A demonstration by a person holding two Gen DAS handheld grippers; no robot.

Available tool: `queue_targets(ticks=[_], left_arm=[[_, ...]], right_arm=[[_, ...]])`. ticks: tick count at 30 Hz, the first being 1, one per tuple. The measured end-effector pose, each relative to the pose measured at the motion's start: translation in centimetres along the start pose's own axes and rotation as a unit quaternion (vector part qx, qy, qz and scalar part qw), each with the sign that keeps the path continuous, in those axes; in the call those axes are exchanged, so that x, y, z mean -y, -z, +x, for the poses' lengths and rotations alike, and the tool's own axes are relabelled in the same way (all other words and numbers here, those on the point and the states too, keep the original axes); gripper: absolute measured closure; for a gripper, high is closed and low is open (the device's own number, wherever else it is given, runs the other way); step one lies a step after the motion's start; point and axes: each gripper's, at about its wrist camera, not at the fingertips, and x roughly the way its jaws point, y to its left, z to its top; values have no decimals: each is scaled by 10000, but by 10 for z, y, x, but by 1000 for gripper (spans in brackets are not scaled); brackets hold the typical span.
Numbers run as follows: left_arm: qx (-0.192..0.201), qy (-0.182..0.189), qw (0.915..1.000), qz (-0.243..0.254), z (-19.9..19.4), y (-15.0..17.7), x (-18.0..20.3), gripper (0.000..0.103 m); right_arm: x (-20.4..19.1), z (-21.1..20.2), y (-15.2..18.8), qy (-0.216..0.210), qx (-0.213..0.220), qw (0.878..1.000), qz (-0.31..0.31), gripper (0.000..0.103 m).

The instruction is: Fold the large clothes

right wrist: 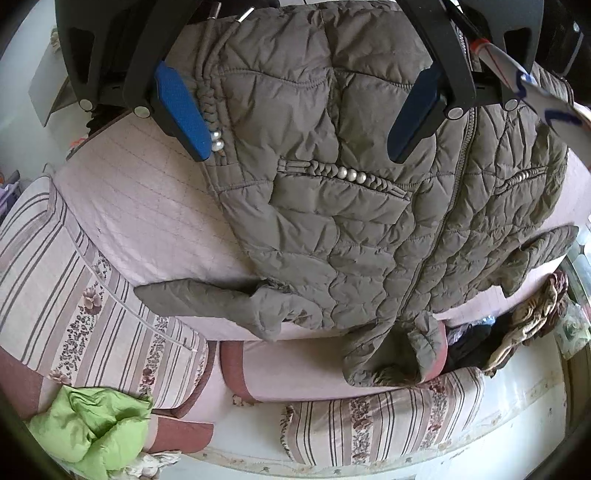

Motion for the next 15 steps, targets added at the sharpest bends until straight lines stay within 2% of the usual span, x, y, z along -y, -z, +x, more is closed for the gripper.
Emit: queue_targets(ticks=[7,15], left_arm=[[372,-264,9989,148,-33,2,13,6],[460,-206,9986,154,-41,2,15,6]], right_arm=[[13,-19,7,107,302,9995,82,5],[20,-32,15,60,345,9993,131,2]])
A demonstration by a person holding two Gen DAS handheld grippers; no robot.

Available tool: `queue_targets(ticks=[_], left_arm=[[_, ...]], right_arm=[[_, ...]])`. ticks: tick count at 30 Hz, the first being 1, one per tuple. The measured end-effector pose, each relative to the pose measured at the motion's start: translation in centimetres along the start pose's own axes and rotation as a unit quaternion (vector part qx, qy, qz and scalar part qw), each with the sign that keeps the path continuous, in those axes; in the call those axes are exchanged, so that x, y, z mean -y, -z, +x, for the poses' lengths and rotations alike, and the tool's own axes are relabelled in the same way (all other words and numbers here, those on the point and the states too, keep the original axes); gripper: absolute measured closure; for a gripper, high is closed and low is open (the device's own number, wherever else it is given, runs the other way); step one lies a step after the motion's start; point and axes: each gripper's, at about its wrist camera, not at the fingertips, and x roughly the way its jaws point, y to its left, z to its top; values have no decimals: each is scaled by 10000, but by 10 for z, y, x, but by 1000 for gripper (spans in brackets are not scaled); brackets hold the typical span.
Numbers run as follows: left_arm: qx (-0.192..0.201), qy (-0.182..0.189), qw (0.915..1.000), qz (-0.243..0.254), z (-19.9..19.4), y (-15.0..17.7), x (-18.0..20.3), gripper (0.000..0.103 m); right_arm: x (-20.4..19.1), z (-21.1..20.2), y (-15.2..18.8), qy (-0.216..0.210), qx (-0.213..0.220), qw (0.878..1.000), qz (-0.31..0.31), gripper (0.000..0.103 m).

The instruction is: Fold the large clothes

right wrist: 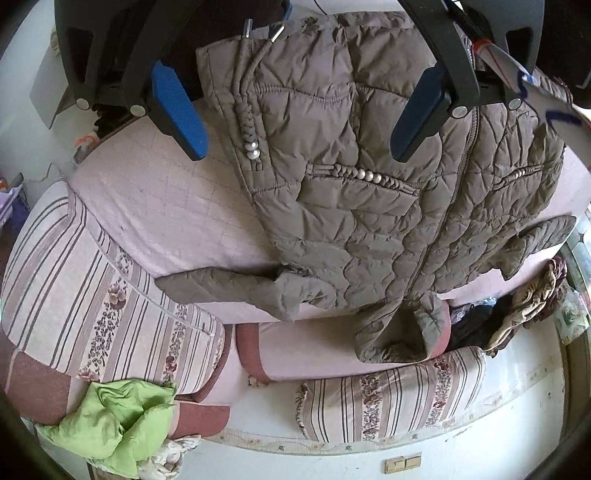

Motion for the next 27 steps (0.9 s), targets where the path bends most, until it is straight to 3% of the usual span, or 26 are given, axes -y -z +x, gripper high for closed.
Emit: queue_targets(ticks=[12,27], left_arm=[[-291,93,9992,-270,24,-5,-19,6],[-759,-14,9961,-448,84,-12,-60,6]], right_arm=[[-14,7,4,-58,-182,9998,-80,2],[-13,35,-7,319,-508,9981,-157,7]])
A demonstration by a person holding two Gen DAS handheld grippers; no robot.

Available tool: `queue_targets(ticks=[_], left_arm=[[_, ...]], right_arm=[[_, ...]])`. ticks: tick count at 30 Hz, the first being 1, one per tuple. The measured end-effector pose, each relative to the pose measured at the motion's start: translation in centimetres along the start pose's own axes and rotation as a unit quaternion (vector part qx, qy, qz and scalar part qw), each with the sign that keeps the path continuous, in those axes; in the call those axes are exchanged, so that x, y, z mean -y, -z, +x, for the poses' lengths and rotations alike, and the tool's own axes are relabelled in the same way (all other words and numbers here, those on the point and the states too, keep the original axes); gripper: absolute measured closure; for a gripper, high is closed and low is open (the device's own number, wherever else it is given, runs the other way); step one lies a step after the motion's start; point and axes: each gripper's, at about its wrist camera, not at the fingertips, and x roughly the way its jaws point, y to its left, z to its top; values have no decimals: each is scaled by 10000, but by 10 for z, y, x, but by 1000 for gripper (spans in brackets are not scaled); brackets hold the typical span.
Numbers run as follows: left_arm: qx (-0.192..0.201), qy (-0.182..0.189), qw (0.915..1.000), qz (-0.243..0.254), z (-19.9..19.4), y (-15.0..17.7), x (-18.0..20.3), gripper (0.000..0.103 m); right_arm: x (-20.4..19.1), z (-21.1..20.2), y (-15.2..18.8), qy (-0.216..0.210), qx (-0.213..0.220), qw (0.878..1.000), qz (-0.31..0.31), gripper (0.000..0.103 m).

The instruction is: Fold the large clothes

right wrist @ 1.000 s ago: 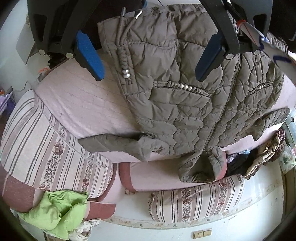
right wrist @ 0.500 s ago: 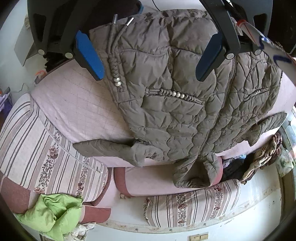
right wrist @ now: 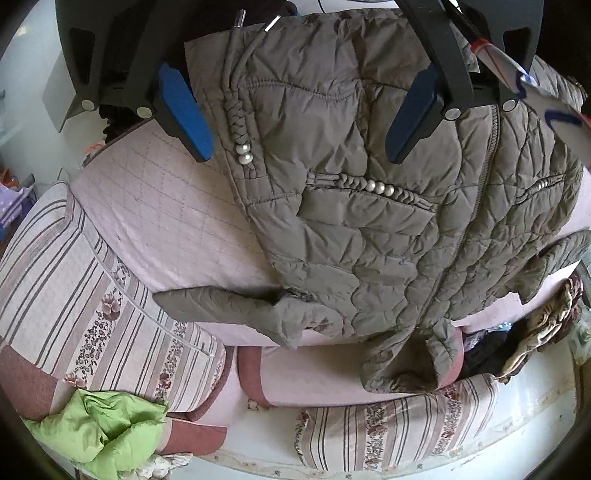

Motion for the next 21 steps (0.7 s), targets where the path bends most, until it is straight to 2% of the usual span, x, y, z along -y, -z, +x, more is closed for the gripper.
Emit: queue_targets(ticks=[9,16,21], left_arm=[[-94,-178,9993,-315,28,-14,-35,6],[-207,-265,9974,-636,48,-25,-67,6],[-269,-336,9959,-792,59,-28,-84,6]], right_arm=[[-21,6,-11,-93,1,9998,-164,7],[-53,10,-18,-356,11,9984,-450,7],[-77,12,-20,-369,118,9971,-651,7]])
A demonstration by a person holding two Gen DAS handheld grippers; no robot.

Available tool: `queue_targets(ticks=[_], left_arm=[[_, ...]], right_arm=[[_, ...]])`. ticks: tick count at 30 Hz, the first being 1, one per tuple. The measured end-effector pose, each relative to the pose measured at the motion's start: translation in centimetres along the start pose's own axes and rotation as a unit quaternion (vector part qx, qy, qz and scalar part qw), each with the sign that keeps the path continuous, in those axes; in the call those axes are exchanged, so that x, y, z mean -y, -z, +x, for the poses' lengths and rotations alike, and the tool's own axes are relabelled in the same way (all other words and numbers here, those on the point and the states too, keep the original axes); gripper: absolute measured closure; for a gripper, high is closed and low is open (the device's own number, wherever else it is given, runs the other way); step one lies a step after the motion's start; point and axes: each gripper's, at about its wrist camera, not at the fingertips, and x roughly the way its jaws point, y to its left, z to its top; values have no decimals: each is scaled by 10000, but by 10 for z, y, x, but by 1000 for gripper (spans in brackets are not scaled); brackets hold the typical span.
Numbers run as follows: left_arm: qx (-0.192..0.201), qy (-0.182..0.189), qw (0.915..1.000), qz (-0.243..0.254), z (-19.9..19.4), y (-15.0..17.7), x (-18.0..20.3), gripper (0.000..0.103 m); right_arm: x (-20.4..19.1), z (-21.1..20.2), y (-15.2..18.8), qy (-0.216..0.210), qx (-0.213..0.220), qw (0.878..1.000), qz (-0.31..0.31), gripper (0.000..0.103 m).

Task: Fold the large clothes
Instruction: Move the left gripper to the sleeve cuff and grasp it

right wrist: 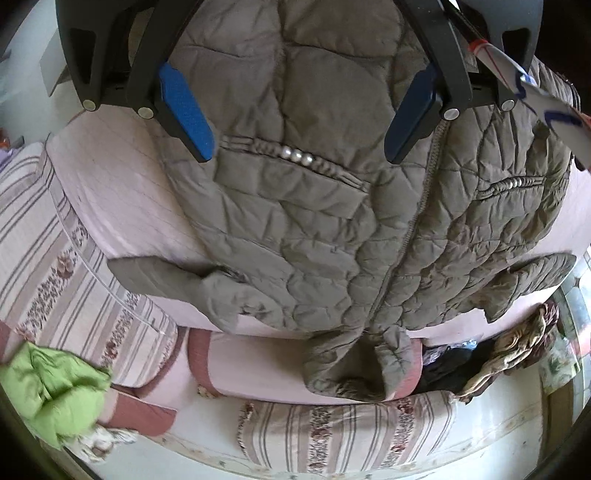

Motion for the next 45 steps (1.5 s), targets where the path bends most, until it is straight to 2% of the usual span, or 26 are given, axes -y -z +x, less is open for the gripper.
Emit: queue_targets(ticks=[21,29,36,38,40,42,43,45], left_arm=[[-155,-354,9976,-573,40,-23,-57,6],[-123,-596,9940,-910,61,-52,-93,6],[-92,-310,9888,-1459,111,-105,-144,6],[-65,-233,9876,-1552,126,-121,-157,12],[-67,-99,9859,-1671,144,-138,-170,12],[-169,60,9809,-1939,166,-156,-189,14],[-237,135,9779,-2071,177,-162,-196,18],[-417,390,9677,-2455,201,-173,-217,26]], right_arm=[[-51,20,-15,-245,-189,9983,-489,7],[-68,19,-21,-479,-134,9968,-631,7],[-68,28,-20,-507,-246,9967,-587,7],[-67,32,-19,-470,-293,9968,-581,7],[-66,35,-19,-420,-310,9969,-589,7],[-67,39,-19,-375,-310,9969,-615,7],[-67,41,-20,-351,-312,9969,-631,7],[-68,45,-21,-324,-326,9968,-647,7]])
